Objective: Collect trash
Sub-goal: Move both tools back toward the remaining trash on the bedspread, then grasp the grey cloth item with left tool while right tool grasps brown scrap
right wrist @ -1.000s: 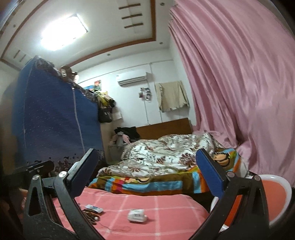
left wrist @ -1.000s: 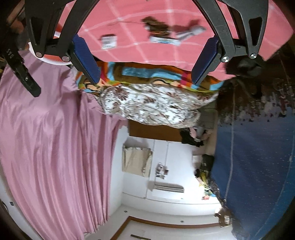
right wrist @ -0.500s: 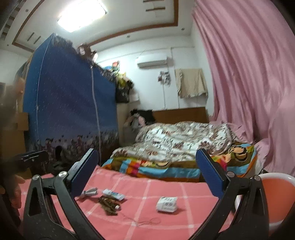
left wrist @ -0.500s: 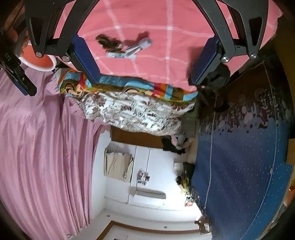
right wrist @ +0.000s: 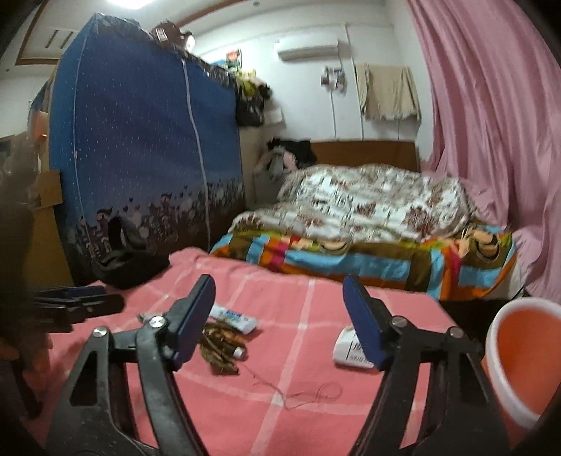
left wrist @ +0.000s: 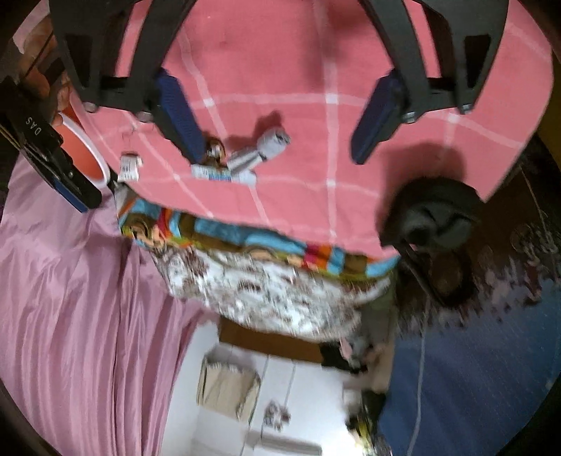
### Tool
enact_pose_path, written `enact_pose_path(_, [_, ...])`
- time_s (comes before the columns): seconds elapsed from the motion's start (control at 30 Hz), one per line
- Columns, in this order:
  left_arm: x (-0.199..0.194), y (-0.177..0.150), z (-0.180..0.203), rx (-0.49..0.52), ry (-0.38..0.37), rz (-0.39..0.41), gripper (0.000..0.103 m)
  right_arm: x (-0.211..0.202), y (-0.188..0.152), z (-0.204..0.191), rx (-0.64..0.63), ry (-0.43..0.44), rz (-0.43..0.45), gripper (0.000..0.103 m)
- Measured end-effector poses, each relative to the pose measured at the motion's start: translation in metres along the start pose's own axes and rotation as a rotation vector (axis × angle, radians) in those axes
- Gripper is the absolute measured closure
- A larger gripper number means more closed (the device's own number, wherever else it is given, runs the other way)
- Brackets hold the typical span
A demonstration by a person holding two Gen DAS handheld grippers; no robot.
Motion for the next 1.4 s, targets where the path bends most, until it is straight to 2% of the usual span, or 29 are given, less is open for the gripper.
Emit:
enact_pose_path(0.1, [0.021, -0.004, -0.005, -0.026, -0.021, -0.1, 0.033, 0.014, -0.012, -0.003, 0.011, 0.037, -0.069, 0.035])
enact_pose_path(0.23, [0.04, -0.005, -0.008, -0.041, -0.033, -0.176, 0.043, 0.032, -0.026, -0.009, 0.024, 0.1, -0.161, 0.047])
enact_pose_path(0.3, [0.048, -0.005, -0.008, -0.041, -0.043, -0.21, 0.044, 0.039, -0.035, -0.015, 0.045, 0.155, -0.205, 0.053])
enact_pose_path(0.4, [0.061, -0.01, -0.006, -0.042, -0.057, -0.268, 0.059, 0.045, -0.041, -0.024, 0.04, 0.197, -0.238, 0.058])
enact_pose_path(0.47, [0.067, -0.011, -0.006, -0.047, -0.047, -0.29, 0.074, 0.044, -0.041, -0.03, 0.013, 0.21, -0.237, 0.059])
enact_pose_path(0.53, [0.068, -0.01, -0.005, -0.048, -0.05, -0.29, 0.084, 0.042, -0.039, -0.038, -0.02, 0.222, -0.234, 0.059])
enact_pose_path(0.73, [0.058, -0.008, -0.002, -0.023, -0.046, -0.242, 0.086, 0.052, -0.045, -0.066, -0.129, 0.256, -0.282, 0.064])
enact_pose_path(0.9, [0.046, -0.009, -0.005, -0.038, -0.031, -0.216, 0.086, 0.059, -0.051, -0.08, -0.174, 0.262, -0.312, 0.087])
enact_pose_path(1.0, [0.038, -0.009, -0.008, -0.061, -0.03, -0.206, 0.086, 0.055, -0.048, -0.082, -0.182, 0.264, -0.296, 0.092])
enact_pose_path(1.27, [0.012, -0.004, -0.004, -0.058, -0.032, -0.123, 0.086, 0.035, -0.036, -0.076, -0.128, 0.293, -0.221, 0.096])
enact_pose_path(1.4, [0.004, -0.004, 0.002, -0.034, -0.022, -0.09, 0.086, 0.012, -0.021, -0.067, -0.093, 0.291, -0.123, 0.096])
Point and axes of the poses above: each gripper's, at about its wrist camera, not at the fingertips, and x roughly the way its jaws point, z to its right, y to its top, the point moved 8 cm from there along x, roughly the way its jaws point, and after that the axes turned 10 degrees about -x, right-handed, at the moved point
